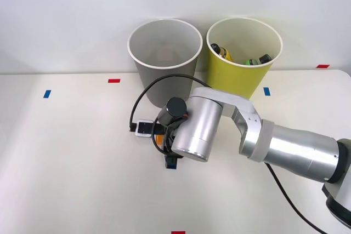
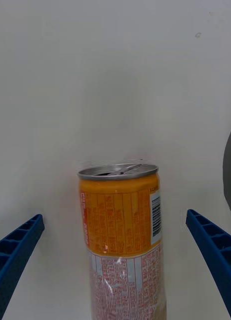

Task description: Put cans in the gray bin, plastic bottles in the light green bin

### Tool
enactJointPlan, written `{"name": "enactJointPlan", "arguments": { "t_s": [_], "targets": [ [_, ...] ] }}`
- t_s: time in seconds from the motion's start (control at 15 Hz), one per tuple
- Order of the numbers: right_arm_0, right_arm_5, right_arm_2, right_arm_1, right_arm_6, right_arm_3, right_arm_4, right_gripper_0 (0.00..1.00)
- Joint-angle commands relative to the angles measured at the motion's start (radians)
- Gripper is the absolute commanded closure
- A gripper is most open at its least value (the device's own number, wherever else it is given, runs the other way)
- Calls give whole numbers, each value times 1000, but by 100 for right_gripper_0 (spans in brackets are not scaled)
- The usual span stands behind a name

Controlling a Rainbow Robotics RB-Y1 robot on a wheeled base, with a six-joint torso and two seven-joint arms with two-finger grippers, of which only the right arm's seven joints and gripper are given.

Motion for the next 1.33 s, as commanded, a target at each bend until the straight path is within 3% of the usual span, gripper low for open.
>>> {"name": "enactJointPlan", "arguments": {
  "t_s": [0.07, 0.2, 0.27, 0.33, 0.4, 0.73, 1.0, 1.33],
  "targets": [
    [-6, -18, 0, 23, 20, 40, 30, 0],
    [-9, -18, 0, 29, 32, 55, 30, 2],
    [-9, -17, 0, 29, 40, 57, 30, 20],
    [-6, -18, 0, 27, 49, 57, 30, 65],
    [-6, -17, 0, 26, 50, 57, 30, 97],
    [-4, -28, 0, 21, 50, 51, 30, 100],
    [50, -155, -2, -68, 23, -89, 67, 100],
    [151, -282, -2, -169, -278, -322, 314, 100]
  ]
}}
